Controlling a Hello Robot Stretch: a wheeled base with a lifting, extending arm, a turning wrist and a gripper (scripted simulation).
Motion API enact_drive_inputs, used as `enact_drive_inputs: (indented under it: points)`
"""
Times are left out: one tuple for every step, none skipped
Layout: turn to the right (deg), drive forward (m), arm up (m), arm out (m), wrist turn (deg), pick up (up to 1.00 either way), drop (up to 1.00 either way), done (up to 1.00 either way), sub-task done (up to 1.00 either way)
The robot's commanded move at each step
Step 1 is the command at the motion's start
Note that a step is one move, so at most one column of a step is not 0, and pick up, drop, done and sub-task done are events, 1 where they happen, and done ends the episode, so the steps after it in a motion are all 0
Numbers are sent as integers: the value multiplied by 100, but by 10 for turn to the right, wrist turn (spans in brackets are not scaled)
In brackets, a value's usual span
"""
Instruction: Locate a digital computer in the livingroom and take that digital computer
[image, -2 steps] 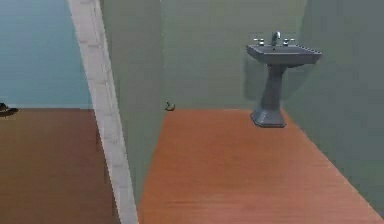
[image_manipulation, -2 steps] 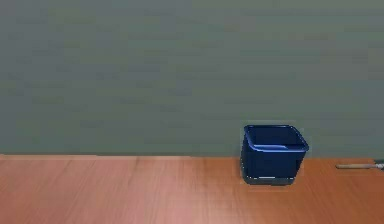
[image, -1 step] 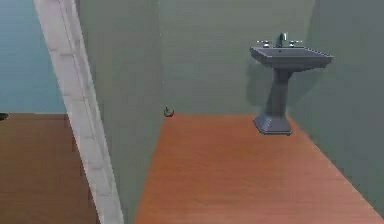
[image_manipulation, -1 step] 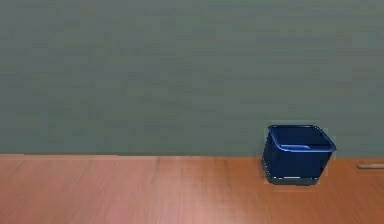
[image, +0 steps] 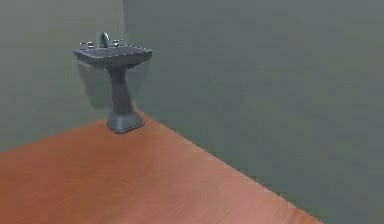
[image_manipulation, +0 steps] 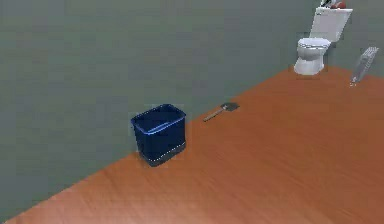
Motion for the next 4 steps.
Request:
enact_drive_inputs:
  points:
    - [450, 0, 0, 0, 0, 0, 0, 0, 0]
    - [30, 0, 0, 0, 0, 0, 0, 0, 0]
    - [0, 10, 0, 0, 0, 0, 0, 0, 0]
    - [-450, 0, 0, 0, 0, 0, 0, 0, 0]
